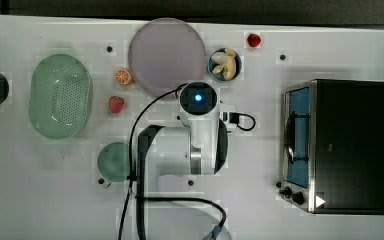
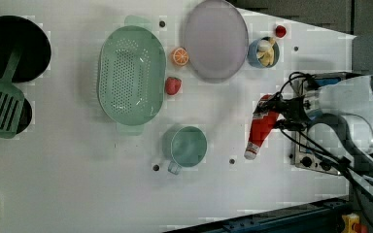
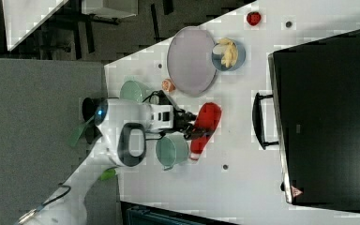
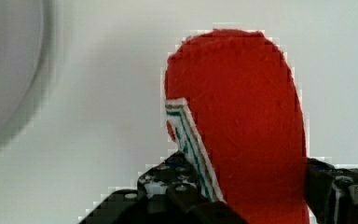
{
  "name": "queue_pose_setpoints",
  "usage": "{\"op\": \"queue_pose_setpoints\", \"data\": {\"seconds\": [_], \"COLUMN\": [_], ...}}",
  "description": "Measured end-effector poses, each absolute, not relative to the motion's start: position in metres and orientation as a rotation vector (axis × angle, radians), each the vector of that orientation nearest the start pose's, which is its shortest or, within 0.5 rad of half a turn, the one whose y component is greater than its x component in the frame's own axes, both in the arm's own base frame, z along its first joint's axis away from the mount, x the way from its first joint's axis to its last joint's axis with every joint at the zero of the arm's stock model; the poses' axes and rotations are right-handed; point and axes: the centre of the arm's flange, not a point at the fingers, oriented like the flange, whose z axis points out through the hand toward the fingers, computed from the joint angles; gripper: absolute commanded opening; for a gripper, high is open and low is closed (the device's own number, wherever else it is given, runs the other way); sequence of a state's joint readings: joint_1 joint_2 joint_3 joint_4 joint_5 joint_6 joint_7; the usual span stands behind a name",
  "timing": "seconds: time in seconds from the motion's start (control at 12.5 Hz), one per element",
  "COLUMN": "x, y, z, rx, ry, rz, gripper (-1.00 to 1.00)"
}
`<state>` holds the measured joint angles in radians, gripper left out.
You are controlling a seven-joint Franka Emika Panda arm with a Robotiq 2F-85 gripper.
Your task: Pick Ketchup from oven and place it on table.
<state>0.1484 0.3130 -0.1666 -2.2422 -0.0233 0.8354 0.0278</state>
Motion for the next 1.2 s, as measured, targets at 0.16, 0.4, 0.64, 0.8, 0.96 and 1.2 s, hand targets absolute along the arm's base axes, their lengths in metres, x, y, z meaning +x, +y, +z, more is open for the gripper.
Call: {"op": "queue_pose_setpoints", "data": {"seconds": [0.16,0.4,0.64,0.8,0.96,1.2], "x": [0.523,0.536,0.531,0.537,0.543,0.567], "y": [-0.026,-0.039,-0.022,-0.01,-0.003,-0.004], "z": [0.206,0.184,0.17,0.181,0.225,0.423], "rx": [-2.905,-2.87,-2.905,-2.894,-2.844,-2.706], "ry": [1.39,1.437,1.37,1.343,1.34,1.238], "rz": [0.219,0.131,0.135,0.103,0.03,-0.365], "gripper": [0.26,0.73,1.0,1.0,1.0,1.0]}}
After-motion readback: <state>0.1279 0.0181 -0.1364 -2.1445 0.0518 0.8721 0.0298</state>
